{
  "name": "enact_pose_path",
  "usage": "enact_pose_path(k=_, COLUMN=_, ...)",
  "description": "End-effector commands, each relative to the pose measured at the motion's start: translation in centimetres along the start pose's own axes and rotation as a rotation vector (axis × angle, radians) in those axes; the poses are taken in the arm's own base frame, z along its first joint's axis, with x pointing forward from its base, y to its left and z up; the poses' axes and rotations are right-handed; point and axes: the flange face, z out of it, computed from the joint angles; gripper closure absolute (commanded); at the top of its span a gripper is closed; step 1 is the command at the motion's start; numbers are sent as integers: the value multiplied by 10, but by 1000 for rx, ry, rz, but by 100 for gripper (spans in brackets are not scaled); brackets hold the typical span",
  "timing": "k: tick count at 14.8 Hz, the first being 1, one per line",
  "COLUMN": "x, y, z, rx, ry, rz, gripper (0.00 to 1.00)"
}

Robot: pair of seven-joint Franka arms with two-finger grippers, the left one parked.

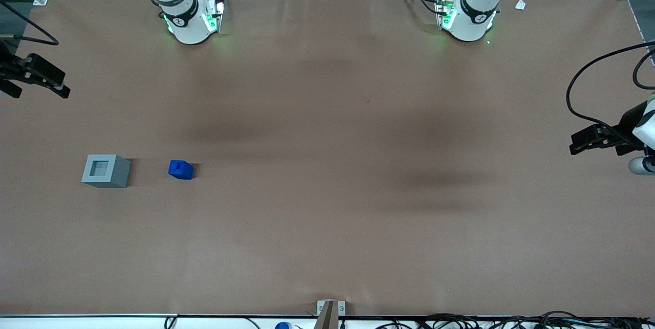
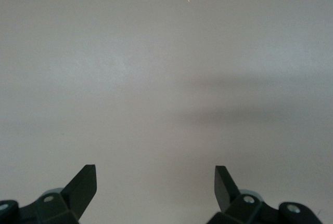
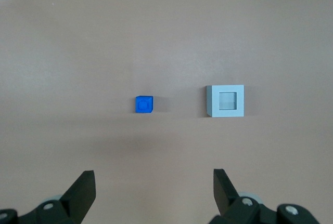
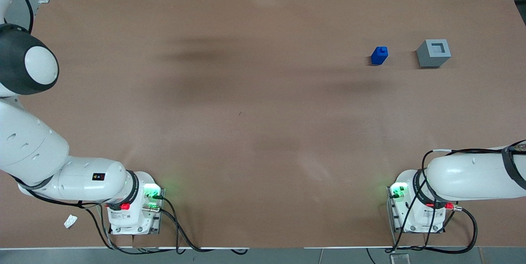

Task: Insert blue part into gray base with right arm
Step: 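Move the open right gripper toward the blue block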

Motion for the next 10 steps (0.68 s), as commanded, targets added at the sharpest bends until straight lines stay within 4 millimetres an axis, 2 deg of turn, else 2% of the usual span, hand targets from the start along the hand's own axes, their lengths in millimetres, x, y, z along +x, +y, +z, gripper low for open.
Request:
enact_pose_path(k=1, x=-3, y=-9, z=-5, rx=2, ry=2, rz=-30, gripper=0)
enact_pose_path(k=6, x=-3, y=-13, z=-6, rx=1, ry=0, rz=-39, gripper=0)
enact_pose_path(k=8, x=1, y=-19, z=10, rx=2, ry=-32, rz=-50, gripper=0)
enact_pose_path(k=10, x=8, y=-16, z=29, rx=3, ry=-61, rz=-42, gripper=0)
